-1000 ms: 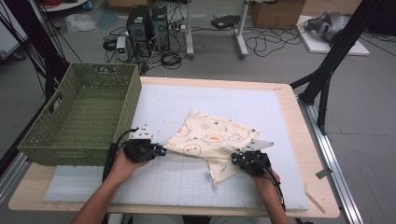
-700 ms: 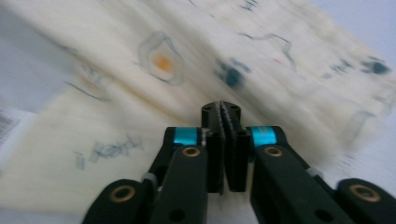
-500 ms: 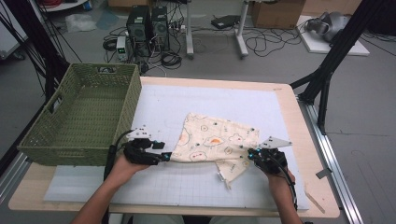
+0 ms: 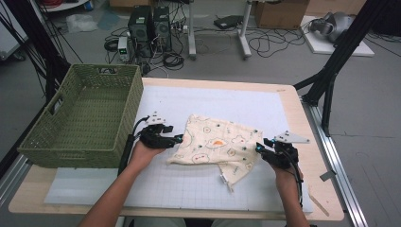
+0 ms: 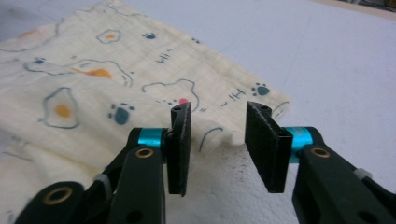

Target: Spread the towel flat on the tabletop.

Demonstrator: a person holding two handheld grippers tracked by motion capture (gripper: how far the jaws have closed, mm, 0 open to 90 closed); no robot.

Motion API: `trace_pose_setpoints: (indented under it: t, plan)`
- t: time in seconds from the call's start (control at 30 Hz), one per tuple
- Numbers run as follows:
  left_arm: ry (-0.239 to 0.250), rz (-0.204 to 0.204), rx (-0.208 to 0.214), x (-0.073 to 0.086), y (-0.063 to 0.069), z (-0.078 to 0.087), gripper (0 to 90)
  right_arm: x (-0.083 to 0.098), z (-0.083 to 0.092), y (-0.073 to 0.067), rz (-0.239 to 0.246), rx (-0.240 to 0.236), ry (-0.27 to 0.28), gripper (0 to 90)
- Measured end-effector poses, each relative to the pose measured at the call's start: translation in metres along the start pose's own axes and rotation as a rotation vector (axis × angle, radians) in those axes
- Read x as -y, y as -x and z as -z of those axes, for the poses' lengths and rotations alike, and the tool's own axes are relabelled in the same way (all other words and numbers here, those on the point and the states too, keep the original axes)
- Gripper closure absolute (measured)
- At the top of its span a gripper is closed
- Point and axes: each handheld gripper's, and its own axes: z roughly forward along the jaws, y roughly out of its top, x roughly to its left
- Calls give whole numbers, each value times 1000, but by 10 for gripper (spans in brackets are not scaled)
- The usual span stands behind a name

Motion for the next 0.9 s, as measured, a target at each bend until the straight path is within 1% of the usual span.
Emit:
trace_pose_setpoints:
  t: [0.03, 0.1, 0.13, 0.17, 0.23, 0.27, 0.3, 0.33, 0.37, 0.4, 0.43, 0.47, 0.5, 0.53, 0.57, 0.6, 0.63, 0.67, 0.7, 0.73, 0.77, 0.8, 0.83, 0.87, 0.9]
  plan:
    - [-15, -6, 0, -1, 0, -6, 395, 0, -3, 1, -5, 5, -5, 570]
    - [-15, -11, -11, -2, 2, -15, 394, 0, -9, 3, -15, 2, -20, 548]
    - [-50, -15, -9, -3, 2, -20, 396, 0, -13, 4, -13, 3, -29, 545]
    - [-71, -28, -12, -4, 3, -24, 398, 0, -16, 4, -12, -3, -40, 535]
    - [-103, -63, -12, -5, 8, -31, 443, 0, -25, 2, 0, -9, -71, 511]
    - [-109, -71, -11, -4, 11, -34, 444, 0, -28, 1, 11, -15, -84, 500]
    - [-132, -145, -29, -2, 19, -41, 459, 2, -35, -1, 25, -19, -113, 497]
    - [-132, -145, -29, -2, 19, -41, 475, 3, -39, -1, 30, -28, -134, 497]
    - [-128, -152, -28, -3, 21, -41, 475, 3, -39, -1, 30, -28, -134, 497]
    - [-122, -155, -24, -2, 21, -41, 538, 4, -42, -1, 20, -37, -144, 496]
    - [-125, -155, -26, -3, 20, -40, 585, 4, -43, -1, 10, -42, -142, 509]
    - [-125, -167, -20, -3, 20, -39, 714, 3, -43, 0, 11, -47, -140, 543]
    - [-126, -182, -23, -3, 21, -40, 851, 3, -44, 0, 17, -62, -138, 609]
    - [-123, -191, -31, -4, 21, -40, 865, 1, -45, 0, 38, -94, -140, 816]
    - [-119, -184, -44, -5, 20, -41, 865, 1, -45, 0, 38, -94, -140, 816]
    - [-114, -168, -58, -6, 17, -41, 867, -2, -47, -2, 65, -103, -148, 839]
    - [-99, -143, -75, -7, 13, -40, 868, -5, -49, -3, 86, -99, -155, 847]
    - [-79, -120, -89, -9, 9, -40, 868, -12, -56, -1, 102, -87, -173, 849]
    - [-63, -104, -103, -11, 5, -39, 868, -12, -56, -1, 102, -87, -173, 849]
    - [-44, -94, -119, -12, 2, -38, 868, -19, -64, 1, 105, -66, -177, 849]
    - [-20, -84, -142, -13, -1, -37, 868, -19, -64, 1, 105, -66, -177, 849]
    - [1, -61, -158, -14, -6, -35, 868, -27, -72, 2, 117, -49, -163, 849]
    - [16, -37, -170, -13, -10, -35, 868, -27, -72, 2, 117, -49, -163, 849]
    - [31, -14, -182, -12, -14, -34, 868, -36, -81, 1, 148, -43, -138, 848]
    - [36, 7, -194, -12, -19, -34, 868, -41, -85, -1, 166, -35, -135, 848]
